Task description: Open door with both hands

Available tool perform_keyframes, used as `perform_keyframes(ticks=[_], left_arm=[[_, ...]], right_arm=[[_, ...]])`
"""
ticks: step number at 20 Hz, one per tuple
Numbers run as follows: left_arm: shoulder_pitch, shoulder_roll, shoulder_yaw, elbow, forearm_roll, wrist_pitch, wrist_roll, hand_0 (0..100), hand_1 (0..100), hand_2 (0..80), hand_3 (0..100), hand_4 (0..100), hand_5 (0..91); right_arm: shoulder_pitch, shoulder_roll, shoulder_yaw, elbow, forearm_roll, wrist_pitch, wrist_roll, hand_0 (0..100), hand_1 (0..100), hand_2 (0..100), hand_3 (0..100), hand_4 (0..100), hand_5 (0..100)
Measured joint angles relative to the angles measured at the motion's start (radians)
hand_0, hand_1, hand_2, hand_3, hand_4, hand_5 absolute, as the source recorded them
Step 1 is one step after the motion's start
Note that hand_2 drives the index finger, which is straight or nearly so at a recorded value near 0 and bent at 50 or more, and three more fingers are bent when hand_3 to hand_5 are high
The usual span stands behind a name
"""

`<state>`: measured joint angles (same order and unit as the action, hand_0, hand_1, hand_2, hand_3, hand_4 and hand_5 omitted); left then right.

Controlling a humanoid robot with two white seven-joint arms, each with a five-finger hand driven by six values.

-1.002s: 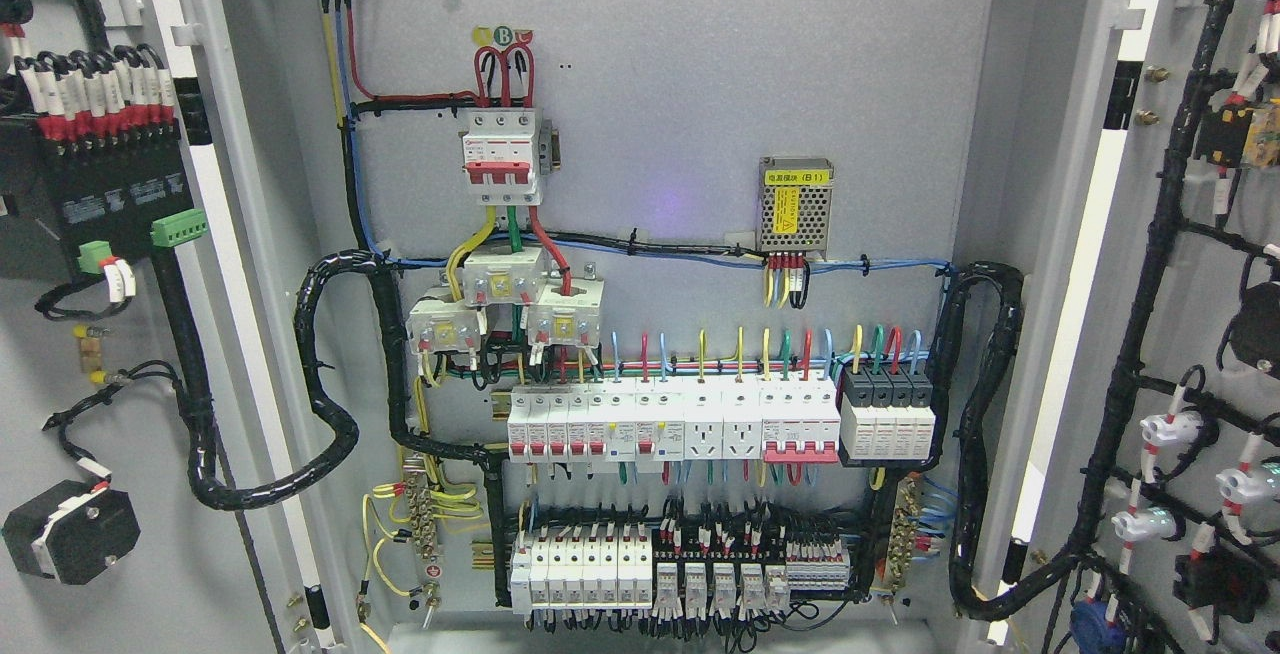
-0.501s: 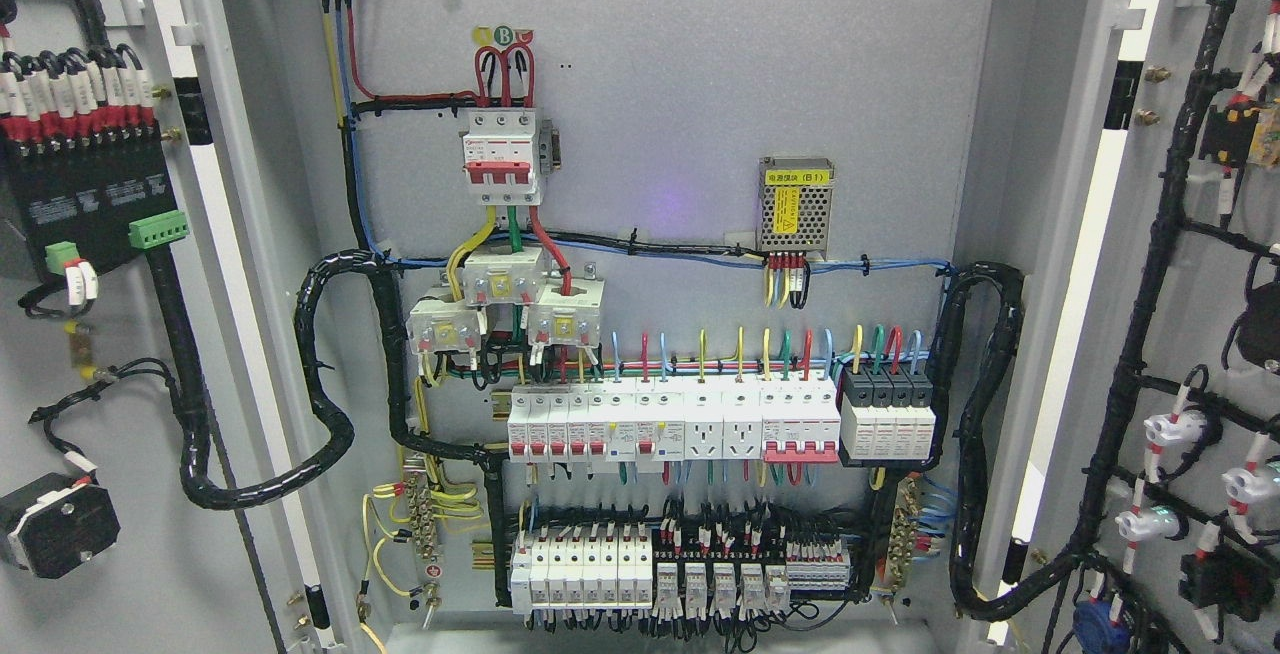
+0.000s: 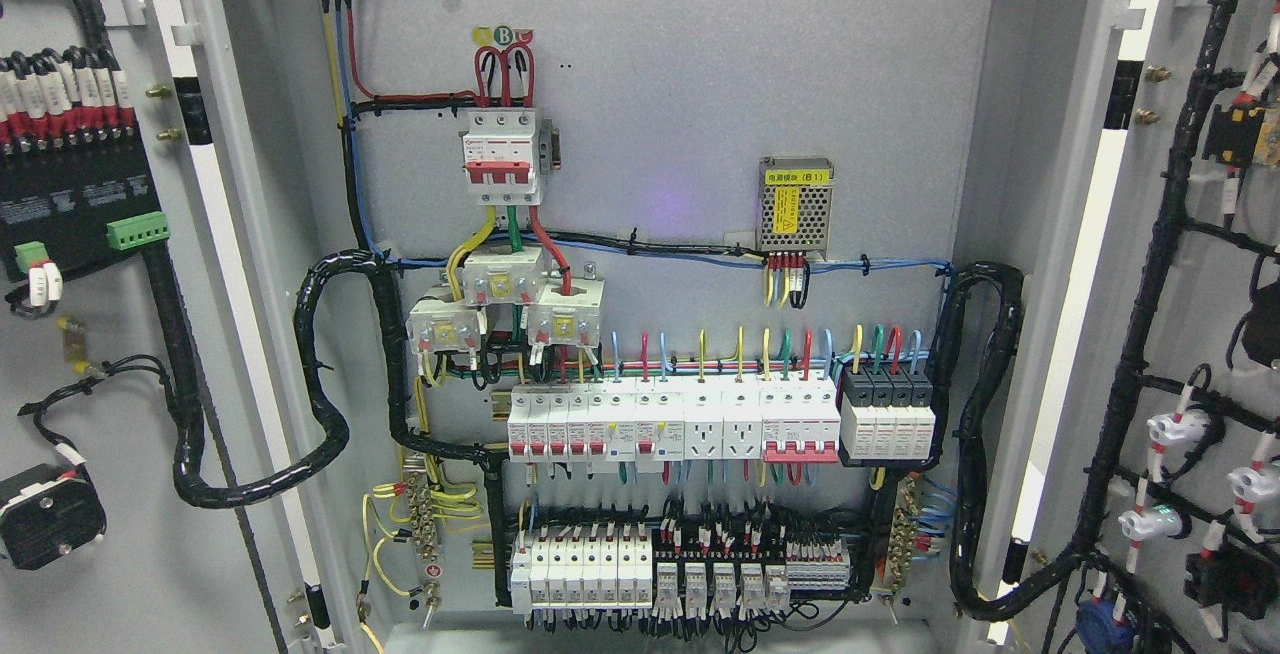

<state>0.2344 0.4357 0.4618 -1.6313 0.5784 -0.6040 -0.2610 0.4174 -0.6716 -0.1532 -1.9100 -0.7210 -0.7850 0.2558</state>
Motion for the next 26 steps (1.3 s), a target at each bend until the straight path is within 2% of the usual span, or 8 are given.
perform_keyframes(ticks=[26], left_arm=[[-0.214,0.090,0.010,0.244,0.006,0.194,0.015,0,0,0.0,0,3,0.0]], right_arm=[[0.001,-0.005,-0.042,0.041,0.003,0.000,0.001,11,0,0,0,0,0]])
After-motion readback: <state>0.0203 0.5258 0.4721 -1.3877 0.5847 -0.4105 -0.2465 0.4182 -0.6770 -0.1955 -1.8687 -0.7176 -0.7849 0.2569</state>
